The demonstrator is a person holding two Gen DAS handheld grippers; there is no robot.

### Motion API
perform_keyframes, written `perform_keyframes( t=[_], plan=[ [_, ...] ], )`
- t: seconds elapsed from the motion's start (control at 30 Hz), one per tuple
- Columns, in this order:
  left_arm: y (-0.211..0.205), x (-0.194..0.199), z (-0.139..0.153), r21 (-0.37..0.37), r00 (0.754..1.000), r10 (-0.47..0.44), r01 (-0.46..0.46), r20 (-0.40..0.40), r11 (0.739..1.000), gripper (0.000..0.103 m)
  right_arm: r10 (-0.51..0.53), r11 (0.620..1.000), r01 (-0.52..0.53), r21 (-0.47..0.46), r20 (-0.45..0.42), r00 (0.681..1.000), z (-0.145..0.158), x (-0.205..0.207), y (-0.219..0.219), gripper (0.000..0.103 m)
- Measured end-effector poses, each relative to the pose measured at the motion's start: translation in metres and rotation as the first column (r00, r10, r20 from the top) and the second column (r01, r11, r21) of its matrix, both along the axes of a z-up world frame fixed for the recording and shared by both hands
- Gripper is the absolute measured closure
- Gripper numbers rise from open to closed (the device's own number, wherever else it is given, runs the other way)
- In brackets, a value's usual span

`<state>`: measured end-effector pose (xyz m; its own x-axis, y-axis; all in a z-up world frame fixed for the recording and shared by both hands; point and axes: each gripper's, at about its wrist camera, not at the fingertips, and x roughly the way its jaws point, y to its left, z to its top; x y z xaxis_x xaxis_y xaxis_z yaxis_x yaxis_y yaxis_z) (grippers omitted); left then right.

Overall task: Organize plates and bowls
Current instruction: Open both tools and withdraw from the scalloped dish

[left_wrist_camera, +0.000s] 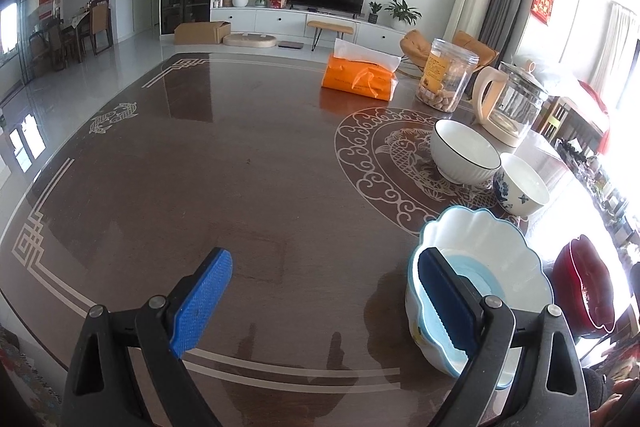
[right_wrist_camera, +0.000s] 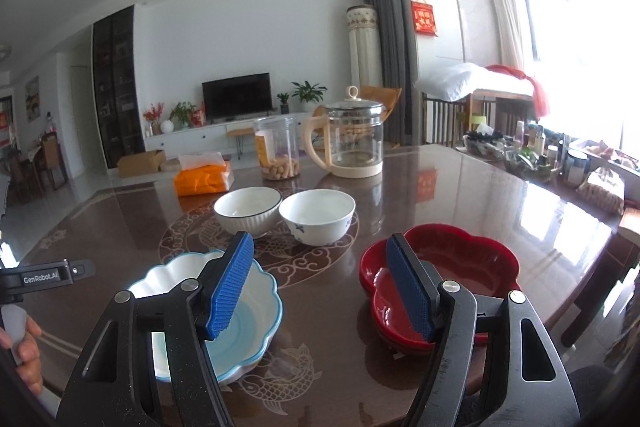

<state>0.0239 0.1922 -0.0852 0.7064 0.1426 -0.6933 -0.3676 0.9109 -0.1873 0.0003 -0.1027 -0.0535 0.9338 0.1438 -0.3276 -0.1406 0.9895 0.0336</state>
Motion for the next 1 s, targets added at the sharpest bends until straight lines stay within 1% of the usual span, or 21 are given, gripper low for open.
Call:
perform_keyframes(
  t=[0.2, 0.47, 0.7, 0.83, 1.0],
  plan=[
    [0.008, -0.007, 0.003, -0.014, 0.999, 0.032, -0.032, 0.011, 0.999, 0.009, 0.005, 1.0, -0.005, -0.017, 0.007, 1.0, 0.0, -0.002, 0.003, 0.03],
    [0.014, -0.013, 0.008, -0.03, 0.998, 0.039, -0.037, 0.04, 0.999, 0.009, 0.003, 1.0, -0.003, -0.011, 0.003, 1.0, 0.0, -0.003, 0.003, 0.03],
    [0.009, -0.008, 0.003, -0.039, 1.0, 0.022, -0.021, 0.017, 0.999, 0.009, -0.01, 1.0, 0.01, 0.006, 0.0, 1.0, 0.001, -0.003, -0.002, 0.03],
    [0.005, -0.007, 0.008, -0.028, 1.0, 0.014, -0.014, 0.017, 1.0, 0.009, -0.009, 1.0, 0.009, 0.014, -0.004, 1.0, 0.001, -0.002, -0.004, 0.03],
    [0.007, -0.011, 0.015, -0.02, 0.999, 0.028, -0.027, 0.047, 0.999, 0.009, 0.001, 1.0, -0.001, 0.006, -0.018, 1.0, 0.0, 0.001, -0.002, 0.03]
  ],
)
